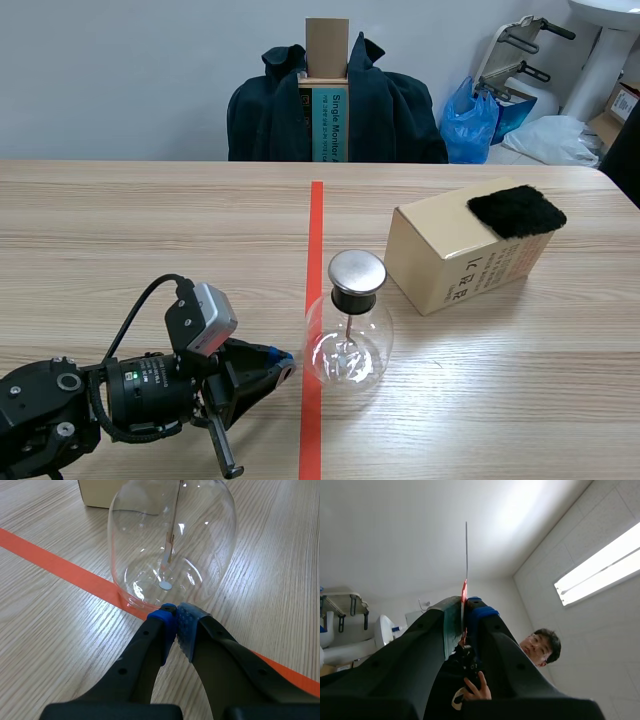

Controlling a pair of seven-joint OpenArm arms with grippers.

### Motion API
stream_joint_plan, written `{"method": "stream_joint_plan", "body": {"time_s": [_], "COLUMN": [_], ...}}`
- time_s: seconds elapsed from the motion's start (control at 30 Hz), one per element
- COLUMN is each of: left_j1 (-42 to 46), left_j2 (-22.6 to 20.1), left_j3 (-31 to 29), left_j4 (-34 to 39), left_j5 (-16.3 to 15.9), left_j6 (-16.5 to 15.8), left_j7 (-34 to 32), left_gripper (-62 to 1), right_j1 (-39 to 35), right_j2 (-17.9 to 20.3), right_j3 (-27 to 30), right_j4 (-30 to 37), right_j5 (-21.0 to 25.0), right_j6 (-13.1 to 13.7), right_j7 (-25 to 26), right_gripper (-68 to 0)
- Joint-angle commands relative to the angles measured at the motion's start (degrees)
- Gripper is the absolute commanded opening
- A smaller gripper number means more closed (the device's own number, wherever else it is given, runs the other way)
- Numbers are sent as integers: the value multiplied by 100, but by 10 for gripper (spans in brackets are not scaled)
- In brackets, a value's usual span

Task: Do the electroscope experiment.
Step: 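Move the plate toward and away from the electroscope, then rub the plate on the fur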

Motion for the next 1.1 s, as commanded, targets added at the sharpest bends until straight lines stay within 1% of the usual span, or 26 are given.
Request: {"method": "stream_joint_plan", "body": {"time_s": [0.0,0.17,0.23,0.27,0.3,0.33,0.43,0.47,0.5,0.53,0.63,0.7,0.73,0.77,0.83,0.9,1.0,1.07], "left_j1": [-17,-20,-20,-17,-17,-15,-15,-15,-15,-15,-15,-15,-15,-15,-15,-11,9,103], "left_j2": [57,28,-61,-144,-254,-378,-879,-1080,-1300,-1521,-2203,-2612,-2782,-2944,-3222,-3445,-3705,-3873], "left_j3": [-20,-26,-92,-153,-219,-282,-452,-492,-520,-542,-549,-549,-549,-549,-549,-546,-546,-546], "left_j4": [109,111,160,219,313,428,839,975,1106,1228,1543,1696,1753,1799,1869,1902,1902,1902], "left_j5": [-55,-52,-52,-55,-55,-55,-90,-197,-332,-459,-868,-1139,-1222,-1244,-1261,-1390,-1478,-1624], "left_j6": [-17,-20,-17,-20,-57,-70,-74,-81,-81,-111,-302,-520,-616,-699,-839,-1032,-1255,-1294], "left_j7": [-101,-103,-101,-101,-103,-103,-153,-201,-291,-367,-621,-748,-800,-879,-984,-1005,-1043,-1056], "left_gripper": [-591,-591,-586,-557,-505,-432,-152,-71,-4,14,14,14,14,14,14,14,14,14], "right_j1": [9,13,15,15,13,13,17,33,46,46,44,44,44,44,44,44,46,48], "right_j2": [142,295,295,295,293,280,282,284,284,289,295,297,297,295,297,297,299,299], "right_j3": [101,232,280,286,286,286,286,289,293,293,291,291,291,291,291,291,284,245], "right_j4": [-15,-15,-15,-15,-17,-17,-20,-20,-22,-22,-22,-22,-22,-24,-24,-48,-120,-184], "right_j5": [129,662,710,710,710,710,706,706,699,699,664,667,667,667,667,662,660,658], "right_j6": [22,20,20,20,20,20,66,63,61,59,63,63,66,83,203,304,339,343], "right_j7": [-7,-2,2,0,-4,-15,-118,-127,-125,-107,2,-2,-2,-2,-4,-4,-2,0], "right_gripper": [-669,-669,-669,-669,-668,-668,-669,-668,-668,-668,-668,-668,-668,-668,-668,-668,-668,-668]}}
